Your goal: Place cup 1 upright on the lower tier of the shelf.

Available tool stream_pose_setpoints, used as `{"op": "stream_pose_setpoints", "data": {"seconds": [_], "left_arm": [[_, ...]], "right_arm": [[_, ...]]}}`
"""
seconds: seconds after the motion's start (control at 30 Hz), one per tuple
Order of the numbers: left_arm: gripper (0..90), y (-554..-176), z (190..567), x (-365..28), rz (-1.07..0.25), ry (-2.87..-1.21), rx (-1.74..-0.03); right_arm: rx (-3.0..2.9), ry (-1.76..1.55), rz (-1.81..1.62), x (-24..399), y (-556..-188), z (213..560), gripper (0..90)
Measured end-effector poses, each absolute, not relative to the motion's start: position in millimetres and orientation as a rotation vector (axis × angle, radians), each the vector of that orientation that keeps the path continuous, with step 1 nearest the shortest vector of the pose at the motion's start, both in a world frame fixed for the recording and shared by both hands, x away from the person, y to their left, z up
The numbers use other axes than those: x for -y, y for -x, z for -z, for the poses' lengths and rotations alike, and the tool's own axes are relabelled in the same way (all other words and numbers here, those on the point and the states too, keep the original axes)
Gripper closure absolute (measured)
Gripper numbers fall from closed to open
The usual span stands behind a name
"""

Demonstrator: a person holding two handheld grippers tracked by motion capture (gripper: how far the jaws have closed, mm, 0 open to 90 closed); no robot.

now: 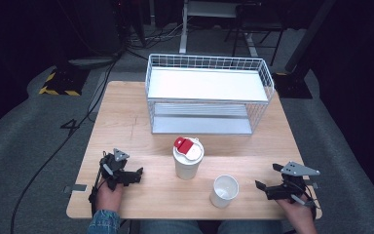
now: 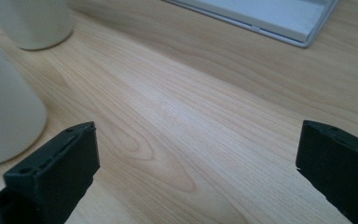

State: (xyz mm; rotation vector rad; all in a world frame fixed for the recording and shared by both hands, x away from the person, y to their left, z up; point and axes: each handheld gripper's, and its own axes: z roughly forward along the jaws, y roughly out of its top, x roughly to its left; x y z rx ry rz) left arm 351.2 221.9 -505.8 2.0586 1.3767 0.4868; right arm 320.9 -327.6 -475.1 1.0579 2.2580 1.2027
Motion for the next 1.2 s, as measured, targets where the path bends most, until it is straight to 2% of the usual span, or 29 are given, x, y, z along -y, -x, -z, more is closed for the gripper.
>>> {"op": "stream_pose_setpoints", "data": {"seconds": [0.77,1.2], "left_arm": [[0.2,-351.2,506.0,-221.8,-0.49,-2.057,-1.377],[0.2,-351.7,505.9,-222.0,-0.495,-2.056,-1.383]], "right_arm": [[-2.213,-0.944,-1.361,319.2,-272.4,453.2,0.0],[-2.272,-0.823,-1.386,298.7,-261.5,447.4,0.0]]}}
